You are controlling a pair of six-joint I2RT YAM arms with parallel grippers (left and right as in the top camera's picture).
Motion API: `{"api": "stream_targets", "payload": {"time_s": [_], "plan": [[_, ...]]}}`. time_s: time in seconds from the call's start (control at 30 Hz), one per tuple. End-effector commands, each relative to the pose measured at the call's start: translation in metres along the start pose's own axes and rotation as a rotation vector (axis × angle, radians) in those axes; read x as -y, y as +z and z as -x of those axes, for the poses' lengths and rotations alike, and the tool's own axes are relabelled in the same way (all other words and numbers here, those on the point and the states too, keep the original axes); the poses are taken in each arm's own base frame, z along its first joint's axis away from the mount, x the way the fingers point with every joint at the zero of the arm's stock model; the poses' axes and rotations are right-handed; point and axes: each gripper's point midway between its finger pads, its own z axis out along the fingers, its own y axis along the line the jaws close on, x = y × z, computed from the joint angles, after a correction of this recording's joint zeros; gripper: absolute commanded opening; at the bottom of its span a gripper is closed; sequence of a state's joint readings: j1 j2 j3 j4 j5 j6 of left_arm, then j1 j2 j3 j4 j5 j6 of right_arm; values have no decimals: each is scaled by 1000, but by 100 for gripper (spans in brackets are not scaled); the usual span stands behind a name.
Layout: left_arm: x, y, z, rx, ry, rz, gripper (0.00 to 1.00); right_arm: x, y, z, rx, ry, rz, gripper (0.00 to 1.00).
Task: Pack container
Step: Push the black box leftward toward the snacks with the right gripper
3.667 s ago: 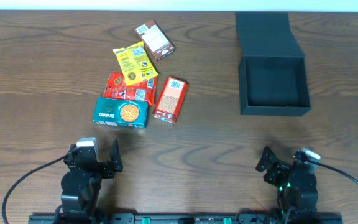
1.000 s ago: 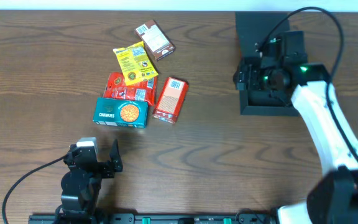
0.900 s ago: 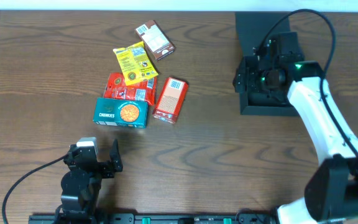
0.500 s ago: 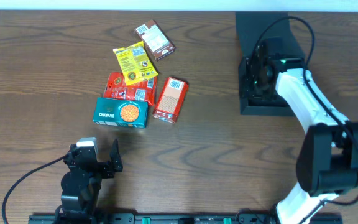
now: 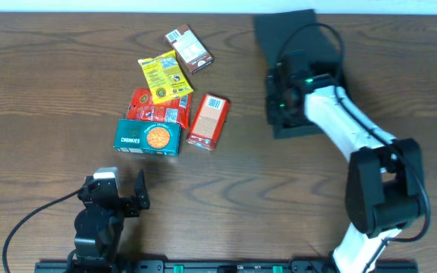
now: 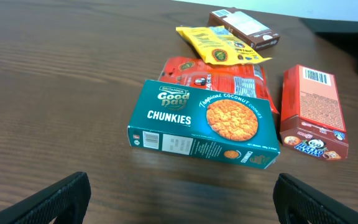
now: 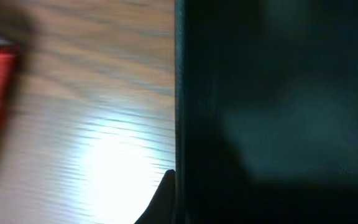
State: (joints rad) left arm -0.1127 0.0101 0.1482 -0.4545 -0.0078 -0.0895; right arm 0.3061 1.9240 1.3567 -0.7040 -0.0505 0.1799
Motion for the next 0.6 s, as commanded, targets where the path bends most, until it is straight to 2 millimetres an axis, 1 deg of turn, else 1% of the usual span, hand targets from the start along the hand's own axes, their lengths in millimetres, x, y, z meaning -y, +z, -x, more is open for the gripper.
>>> {"api": "stream_targets", "payload": {"time_s": [0.0,0.07,0.17,0.27,0.5,0.57], "plan": [[-4,3,-7,-11,3,21,95,-39,1,1,15,-19,56,1],[-4,3,-7,-11,3,21,95,-62,1,-2,21,-2,77,1],[-4,3,-7,-11,3,21,95,-79,1,-6,22,3,91,1],[-4,3,-7,-11,3,21,96,-87,1,-9,14,61,99,1],[-4,3,-7,-11,-5,21,95,-100,0,-19,-33,310,121,1],[-4,3,-6,-11,-5,21,95,-103,0,-20,-35,353,123,1]]}}
